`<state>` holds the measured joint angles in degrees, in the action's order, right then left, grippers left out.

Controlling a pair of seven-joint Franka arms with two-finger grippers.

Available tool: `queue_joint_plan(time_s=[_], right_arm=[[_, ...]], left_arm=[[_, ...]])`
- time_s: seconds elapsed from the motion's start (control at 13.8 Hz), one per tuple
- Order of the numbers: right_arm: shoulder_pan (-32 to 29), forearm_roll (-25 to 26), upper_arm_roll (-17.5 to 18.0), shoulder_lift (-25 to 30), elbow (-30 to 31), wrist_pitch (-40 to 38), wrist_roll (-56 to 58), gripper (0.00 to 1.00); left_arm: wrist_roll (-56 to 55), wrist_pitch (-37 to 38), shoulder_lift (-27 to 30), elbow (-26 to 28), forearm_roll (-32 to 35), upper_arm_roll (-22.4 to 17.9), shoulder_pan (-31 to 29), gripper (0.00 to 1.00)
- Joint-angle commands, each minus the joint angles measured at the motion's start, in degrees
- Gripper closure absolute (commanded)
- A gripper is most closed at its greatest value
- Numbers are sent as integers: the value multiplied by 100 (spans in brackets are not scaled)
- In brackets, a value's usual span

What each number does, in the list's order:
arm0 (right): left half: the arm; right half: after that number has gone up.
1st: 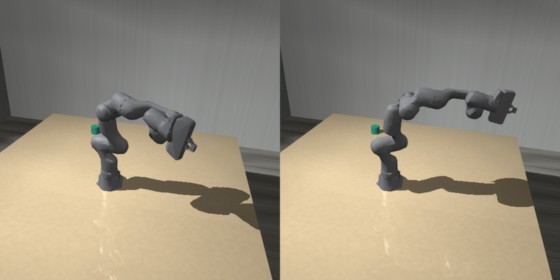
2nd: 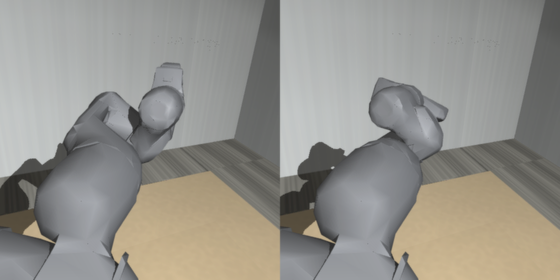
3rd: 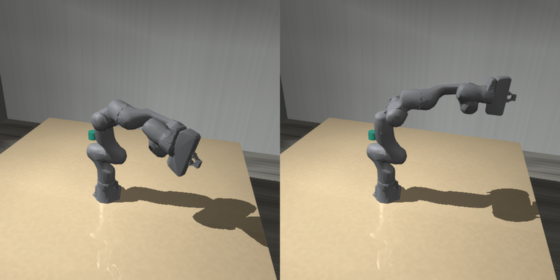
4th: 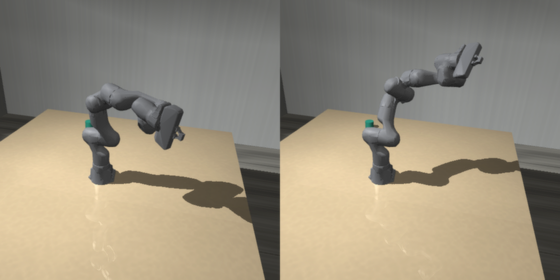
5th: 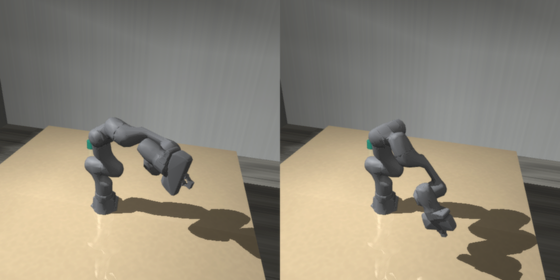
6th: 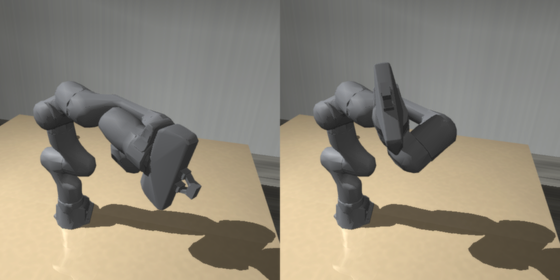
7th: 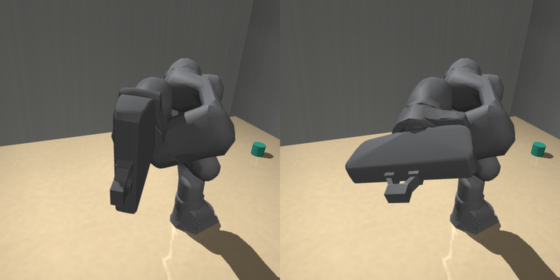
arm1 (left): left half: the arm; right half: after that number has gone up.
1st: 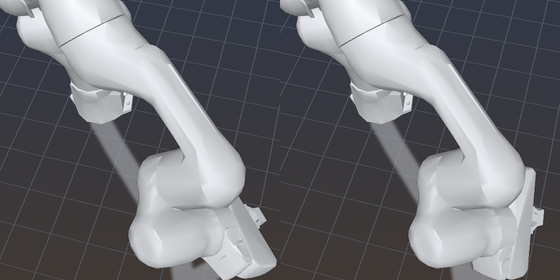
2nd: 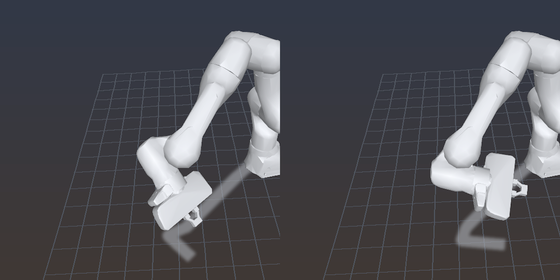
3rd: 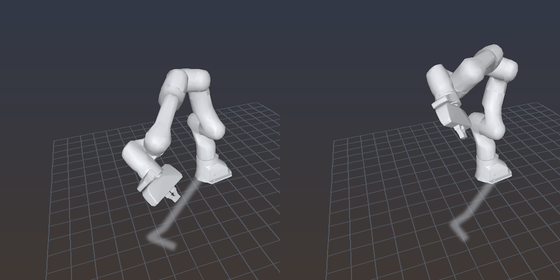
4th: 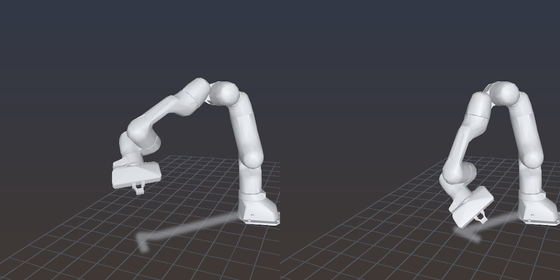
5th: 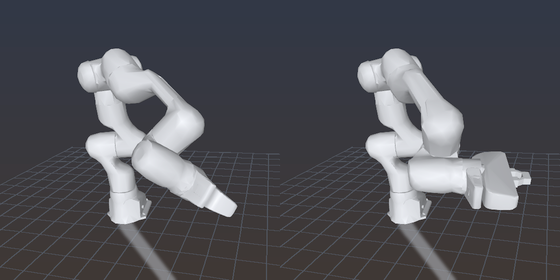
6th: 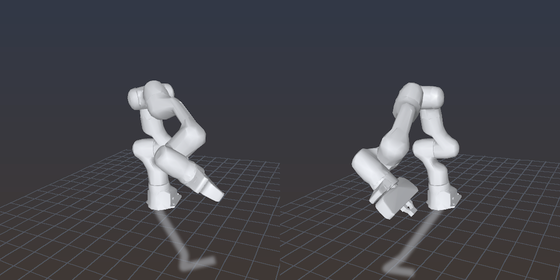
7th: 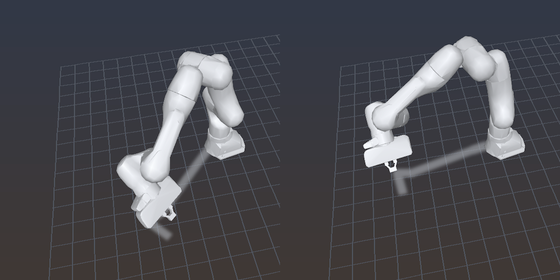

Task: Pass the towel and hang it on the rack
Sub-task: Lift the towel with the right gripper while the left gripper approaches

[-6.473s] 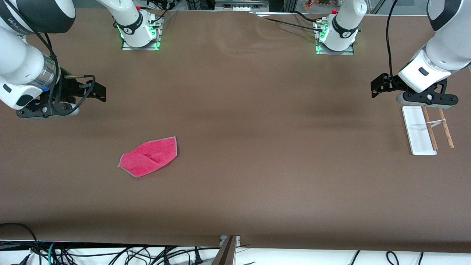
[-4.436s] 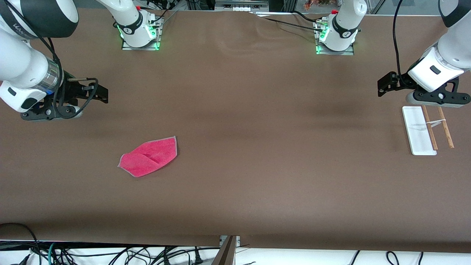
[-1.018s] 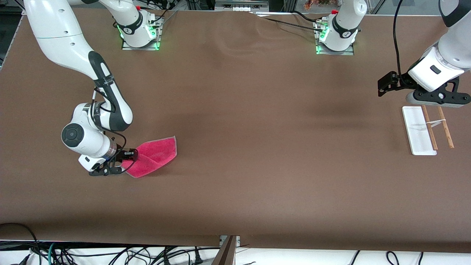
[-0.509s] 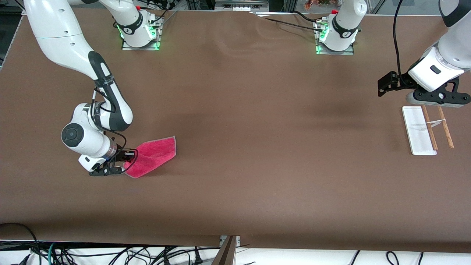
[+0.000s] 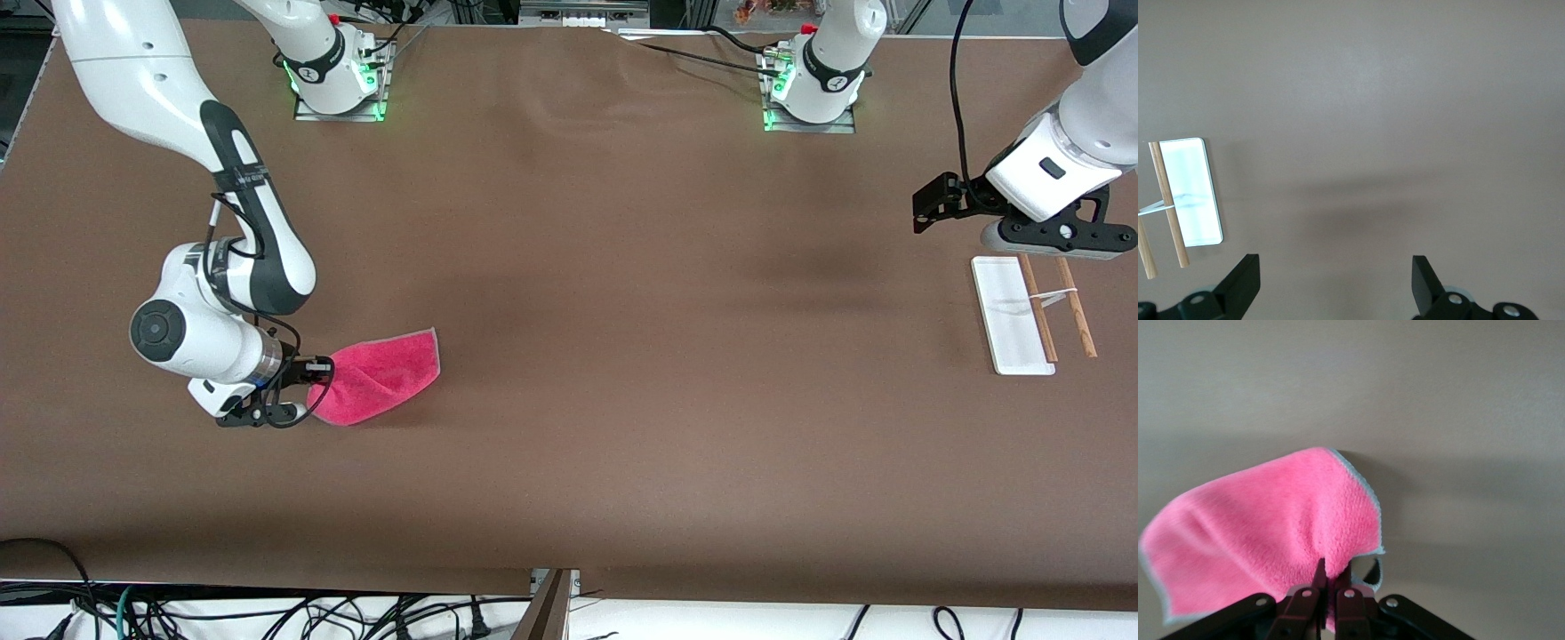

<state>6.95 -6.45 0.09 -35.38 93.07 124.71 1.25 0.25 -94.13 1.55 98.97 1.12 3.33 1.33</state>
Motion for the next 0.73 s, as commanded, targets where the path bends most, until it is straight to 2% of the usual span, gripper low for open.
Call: queue_joint_plan(time_s=[0.0, 0.22, 0.51, 0.65], right_arm=[[184, -85, 60, 57, -630, -1015, -553, 95], [193, -216, 490, 66, -1246, -1931, -1405, 95], [211, -1453, 956, 84, -1757, -2600, -2897, 95], [211, -1754, 1307, 84, -1915, -2618, -3733, 95]], left_arm=[[134, 141, -84, -185, -147, 18, -54, 0], [134, 141, -84, -185, -147, 10, -54, 0], [134, 150, -84, -185, -147, 18, -54, 0], [125, 141, -84, -185, -147, 18, -54, 0]])
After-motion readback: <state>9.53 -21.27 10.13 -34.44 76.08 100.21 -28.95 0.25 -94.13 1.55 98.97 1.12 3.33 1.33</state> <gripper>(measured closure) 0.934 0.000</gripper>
